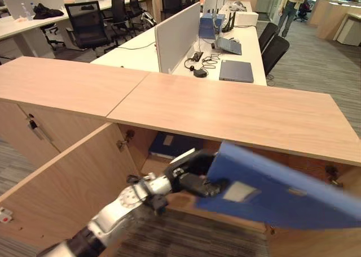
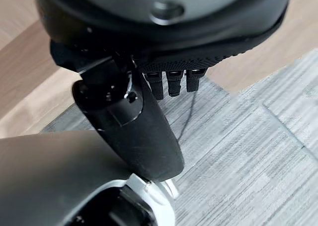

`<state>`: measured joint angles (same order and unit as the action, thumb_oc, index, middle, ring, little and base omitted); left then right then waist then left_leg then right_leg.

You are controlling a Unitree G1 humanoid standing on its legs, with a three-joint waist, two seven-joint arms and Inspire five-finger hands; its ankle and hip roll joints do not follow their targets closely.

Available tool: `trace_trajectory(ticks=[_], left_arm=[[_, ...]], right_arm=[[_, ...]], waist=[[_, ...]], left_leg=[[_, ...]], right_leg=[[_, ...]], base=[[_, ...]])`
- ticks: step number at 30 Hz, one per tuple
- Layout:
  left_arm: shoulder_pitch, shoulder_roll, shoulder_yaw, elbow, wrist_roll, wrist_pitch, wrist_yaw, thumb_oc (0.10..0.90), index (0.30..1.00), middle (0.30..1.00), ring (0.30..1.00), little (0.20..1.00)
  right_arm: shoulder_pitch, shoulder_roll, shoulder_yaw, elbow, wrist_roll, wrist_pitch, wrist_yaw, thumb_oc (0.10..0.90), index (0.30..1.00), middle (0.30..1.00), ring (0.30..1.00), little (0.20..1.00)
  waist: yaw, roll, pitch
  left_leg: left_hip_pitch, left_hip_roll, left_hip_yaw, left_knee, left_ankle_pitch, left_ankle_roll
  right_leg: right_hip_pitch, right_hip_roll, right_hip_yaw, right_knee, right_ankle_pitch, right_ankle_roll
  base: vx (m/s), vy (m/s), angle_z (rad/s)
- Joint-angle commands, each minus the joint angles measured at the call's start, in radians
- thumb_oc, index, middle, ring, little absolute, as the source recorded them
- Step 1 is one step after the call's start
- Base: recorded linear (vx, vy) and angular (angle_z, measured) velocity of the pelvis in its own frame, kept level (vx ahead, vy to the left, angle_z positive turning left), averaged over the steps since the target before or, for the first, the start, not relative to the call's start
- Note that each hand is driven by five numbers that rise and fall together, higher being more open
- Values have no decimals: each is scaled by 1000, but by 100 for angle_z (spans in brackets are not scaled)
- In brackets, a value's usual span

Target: Put the empty folder in the office cabinet

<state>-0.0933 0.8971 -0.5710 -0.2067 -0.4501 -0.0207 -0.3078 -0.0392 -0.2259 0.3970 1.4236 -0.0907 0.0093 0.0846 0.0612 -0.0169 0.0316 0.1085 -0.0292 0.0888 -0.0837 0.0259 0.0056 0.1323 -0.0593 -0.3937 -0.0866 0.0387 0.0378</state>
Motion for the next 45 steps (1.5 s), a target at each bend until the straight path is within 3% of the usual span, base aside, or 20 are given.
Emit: trace_trajectory(ticks=[1,3,7,10,12,13,14,16,19,27,45], left_arm=[[-62,6,155,-64,353,-90,17,400,300,300,300,300],[12,20,255,-26,503,-79,36,400,300,300,300,300],[131,-17,402,10,655,-64,61,400,300,300,300,300],[173,-42,437,21,699,-57,72,400,300,300,300,300],[219,-74,485,32,743,-54,100,400,300,300,300,300],[221,-77,486,31,744,-54,100,400,300,300,300,300],[241,-108,515,28,747,-73,126,400,300,300,300,300],[243,-136,510,24,713,-98,138,400,300,300,300,300],[240,-160,488,16,661,-116,159,400,300,300,300,300],[229,-164,486,-15,624,-123,173,400,300,300,300,300],[110,-180,419,-44,638,-143,204,400,300,300,300,300]], right_arm=[[-77,79,13,7,137,-14,34,800,900,900,900,900],[-75,88,33,-44,158,-8,38,800,900,900,900,900],[-80,83,-4,-158,270,-16,34,800,900,900,900,900],[-82,68,-4,-228,272,-17,19,800,900,900,900,900],[-74,17,-17,-433,233,-20,-18,800,900,900,900,900],[-70,14,-17,-441,231,-15,-19,800,900,900,900,900],[-42,-57,-9,-696,166,-17,-7,800,900,900,900,900],[-22,-110,23,-895,135,-36,40,800,900,900,900,900],[-22,-127,87,-1079,131,-74,79,800,900,900,900,900],[-114,-117,177,-1097,9,-79,79,800,900,900,900,900],[-201,-97,245,-1112,40,-85,98,800,900,900,900,900]], waist=[[25,-36,-15],[35,-39,-15],[42,-42,-16],[39,-39,-16],[35,-36,-11],[34,-35,-11],[28,-31,-2],[24,-30,2],[21,-27,9],[32,-20,18],[42,-18,18]], left_leg=[[5,31,17,-4,-63,-29],[5,33,19,-4,-64,-30],[-6,32,18,-4,-54,-28],[-7,32,23,-4,-56,-28],[-3,33,29,-4,-63,-27],[-6,32,29,-4,-57,-26],[-5,32,36,-4,-59,-25],[-9,31,37,-4,-58,-24],[-15,31,40,-4,-56,-23],[-20,30,35,-4,-52,-23],[-23,30,28,-4,-46,-27]], right_leg=[[42,-15,26,-1,-33,73],[38,-14,30,-1,-35,71],[28,-16,34,-1,-30,64],[26,-16,36,-1,-31,62],[25,-15,40,-1,-37,61],[22,-16,40,-1,-33,60],[18,-17,41,-1,-33,61],[14,-21,38,-1,-30,61],[10,-26,31,-1,-29,61],[11,-28,25,-1,-30,60],[14,-31,14,-1,-35,59]], base=[[0,0,0],[0,0,0],[0,0,0],[0,0,0],[-4,8,-12],[-18,12,-24],[-39,15,-22],[-23,11,-3],[-10,2,0],[-4,-5,3],[0,-4,3]])
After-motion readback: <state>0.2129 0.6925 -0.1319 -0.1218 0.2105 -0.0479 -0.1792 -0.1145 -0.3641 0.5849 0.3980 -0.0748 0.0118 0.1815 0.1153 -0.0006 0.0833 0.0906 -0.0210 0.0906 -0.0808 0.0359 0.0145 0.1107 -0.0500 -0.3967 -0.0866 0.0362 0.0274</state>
